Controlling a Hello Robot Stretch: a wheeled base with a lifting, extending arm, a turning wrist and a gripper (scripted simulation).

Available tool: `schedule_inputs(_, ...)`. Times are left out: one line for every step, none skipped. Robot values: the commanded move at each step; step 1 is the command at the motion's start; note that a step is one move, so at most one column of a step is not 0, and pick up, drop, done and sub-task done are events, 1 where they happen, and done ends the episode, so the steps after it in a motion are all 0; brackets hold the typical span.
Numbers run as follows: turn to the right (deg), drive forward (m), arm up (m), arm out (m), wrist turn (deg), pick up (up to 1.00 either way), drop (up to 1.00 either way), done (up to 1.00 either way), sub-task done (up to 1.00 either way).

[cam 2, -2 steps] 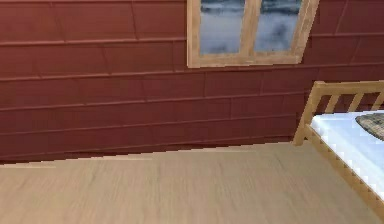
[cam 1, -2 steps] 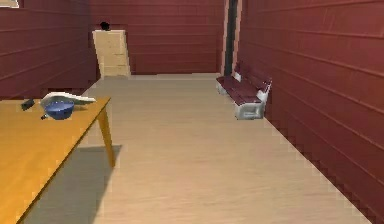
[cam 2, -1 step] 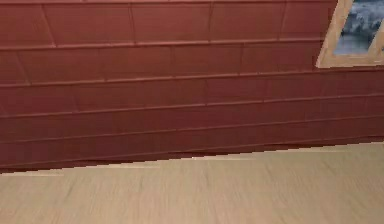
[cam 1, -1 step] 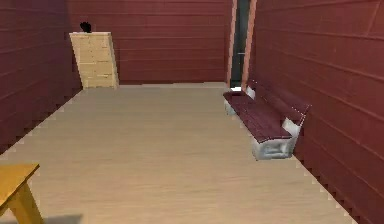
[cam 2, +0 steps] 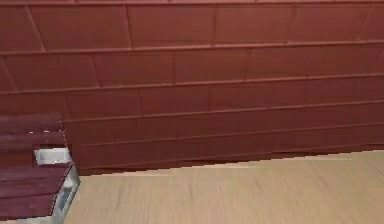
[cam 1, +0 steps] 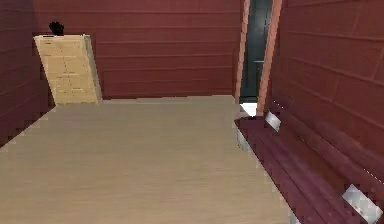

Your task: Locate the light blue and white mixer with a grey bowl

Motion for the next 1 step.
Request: schedule_inputs(0.0, 1.00, 0.00, 0.00, 0.0, 0.00, 0.00, 0.00, 0.00)
